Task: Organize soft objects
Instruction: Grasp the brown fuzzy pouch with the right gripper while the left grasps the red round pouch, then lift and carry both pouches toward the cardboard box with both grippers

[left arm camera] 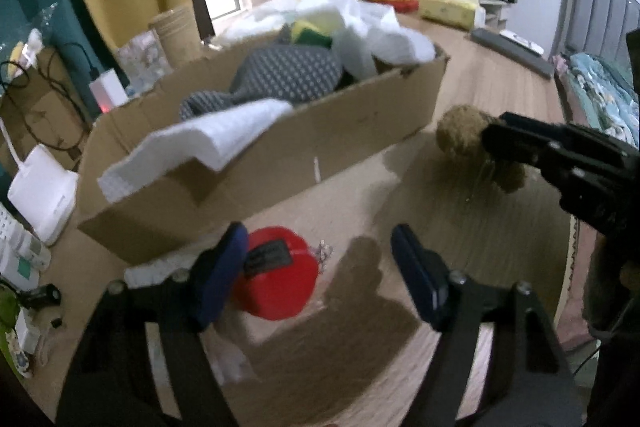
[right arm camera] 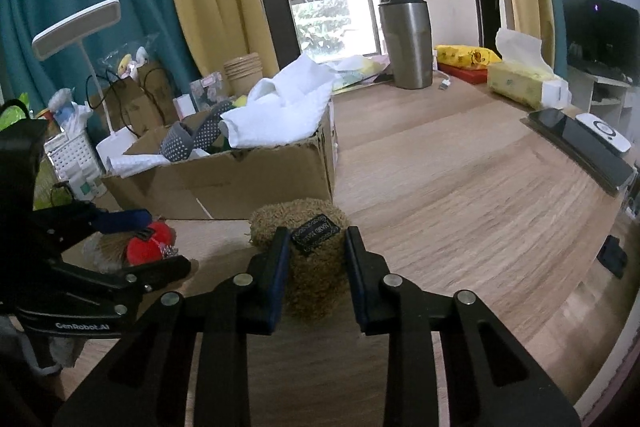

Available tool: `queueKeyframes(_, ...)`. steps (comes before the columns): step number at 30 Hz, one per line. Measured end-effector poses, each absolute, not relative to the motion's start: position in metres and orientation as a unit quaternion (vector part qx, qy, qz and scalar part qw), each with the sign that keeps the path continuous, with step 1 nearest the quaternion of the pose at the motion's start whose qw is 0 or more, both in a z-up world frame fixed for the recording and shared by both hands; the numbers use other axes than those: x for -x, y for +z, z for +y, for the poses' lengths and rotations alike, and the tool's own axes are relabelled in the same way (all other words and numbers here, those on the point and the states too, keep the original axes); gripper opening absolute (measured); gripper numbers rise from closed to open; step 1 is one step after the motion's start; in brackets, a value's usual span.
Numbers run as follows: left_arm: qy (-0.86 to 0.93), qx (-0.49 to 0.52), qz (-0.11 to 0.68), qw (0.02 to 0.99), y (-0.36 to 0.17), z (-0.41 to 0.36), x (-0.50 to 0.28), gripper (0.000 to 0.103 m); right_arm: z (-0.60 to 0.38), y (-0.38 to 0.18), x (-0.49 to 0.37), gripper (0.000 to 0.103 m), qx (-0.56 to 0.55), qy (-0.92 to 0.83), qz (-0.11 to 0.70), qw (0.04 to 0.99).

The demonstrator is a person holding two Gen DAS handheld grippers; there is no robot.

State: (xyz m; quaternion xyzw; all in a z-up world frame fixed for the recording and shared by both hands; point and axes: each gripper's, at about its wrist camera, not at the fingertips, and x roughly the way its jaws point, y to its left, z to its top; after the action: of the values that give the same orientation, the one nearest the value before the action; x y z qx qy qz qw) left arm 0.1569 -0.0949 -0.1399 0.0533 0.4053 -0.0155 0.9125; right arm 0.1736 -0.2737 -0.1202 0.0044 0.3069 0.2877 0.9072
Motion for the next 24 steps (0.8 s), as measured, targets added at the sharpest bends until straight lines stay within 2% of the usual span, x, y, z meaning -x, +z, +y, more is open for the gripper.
queueKeyframes(4, -0.014, -0.052, 0.407, 0.912, -0.141, -0.092, -0.158, 0.063, -0.274, -0.124, -0.173, 0.029, -0.009, 0.289, 0.309, 0.906)
queueKeyframes(6, -0.014, -0.053, 0.404, 0.913, -0.14, -0.091, -0.156, 0.048, -0.274, -0.124, -0.174, 0.029, -0.012, 0.288, 0.309, 0.906)
queueKeyframes(8, -0.022, -0.049, 0.402, 0.914, -0.137, -0.09, -0.154, 0.04, -0.276, -0.123, -0.173, 0.029, -0.014, 0.288, 0.307, 0.907)
queueKeyframes(10, -0.025, -0.05, 0.4, 0.915, -0.136, -0.09, -0.153, 0.036, -0.277, -0.122, -0.172, 0.029, -0.014, 0.287, 0.305, 0.908)
queueKeyframes(19, -0.025, -0.046, 0.4, 0.915, -0.137, -0.089, -0.149, 0.038, -0.277, -0.117, -0.167, 0.029, -0.014, 0.283, 0.301, 0.91)
queueKeyframes(20, -0.024, -0.047, 0.402, 0.914, -0.138, -0.088, -0.15, 0.043, -0.277, -0.116, -0.166, 0.029, -0.013, 0.283, 0.301, 0.91)
queueKeyframes(21, -0.022, -0.048, 0.407, 0.912, -0.139, -0.089, -0.151, 0.053, -0.276, -0.116, -0.165, 0.029, -0.013, 0.283, 0.301, 0.91)
queueKeyframes(24, -0.014, -0.044, 0.429, 0.902, -0.147, -0.088, -0.155, 0.058, -0.276, -0.116, -0.164, 0.029, -0.015, 0.284, 0.302, 0.91)
